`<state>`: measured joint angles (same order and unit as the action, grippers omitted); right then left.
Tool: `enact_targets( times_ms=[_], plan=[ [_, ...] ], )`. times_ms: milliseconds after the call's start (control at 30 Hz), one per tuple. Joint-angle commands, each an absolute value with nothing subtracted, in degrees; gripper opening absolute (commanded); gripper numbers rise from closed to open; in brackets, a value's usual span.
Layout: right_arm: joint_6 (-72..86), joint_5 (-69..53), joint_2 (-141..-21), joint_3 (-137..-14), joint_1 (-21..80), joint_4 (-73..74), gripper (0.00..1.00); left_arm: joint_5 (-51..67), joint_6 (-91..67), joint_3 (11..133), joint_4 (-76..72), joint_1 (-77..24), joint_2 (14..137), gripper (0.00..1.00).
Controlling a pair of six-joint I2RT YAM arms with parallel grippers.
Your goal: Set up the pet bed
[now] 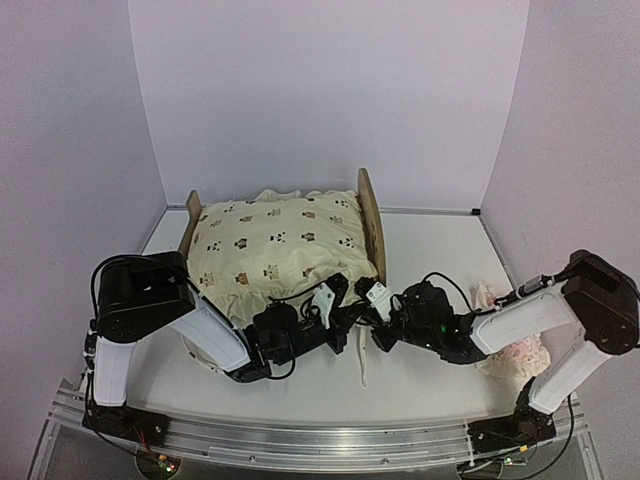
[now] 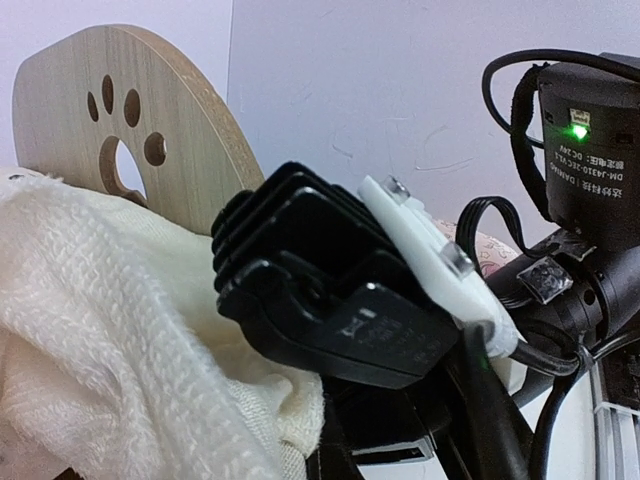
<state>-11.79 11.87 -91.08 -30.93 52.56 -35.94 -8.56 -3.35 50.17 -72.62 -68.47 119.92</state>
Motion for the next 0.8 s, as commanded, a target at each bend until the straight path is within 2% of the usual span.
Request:
enact_targets(
  times_ms=[0, 367, 567, 767],
  plan=[
    [-15.5, 4.5, -93.0, -29.7, 51.4, -44.7, 0.00, -7.2, -4.7, 52.0, -71.3, -68.6, 117.1, 0.00],
    [-21.4, -4.7, -97.7, -26.1, 48.8, -59.9, 0.00, -6.6, -7.3, 51.9, -66.5, -68.6, 114.2, 0.01],
    [-23.6, -7.2, -100.7, -27.6, 48.4, -60.6, 0.00, -7.0, -9.9, 51.9, -58.3, -68.6, 110.7, 0.19],
    [-23.7, -6.9, -103.9, -28.5, 48.3, -65.0, 0.00, -6.8, -13.1, 49.8, -53.1, -68.6, 107.3, 0.28]
  ],
)
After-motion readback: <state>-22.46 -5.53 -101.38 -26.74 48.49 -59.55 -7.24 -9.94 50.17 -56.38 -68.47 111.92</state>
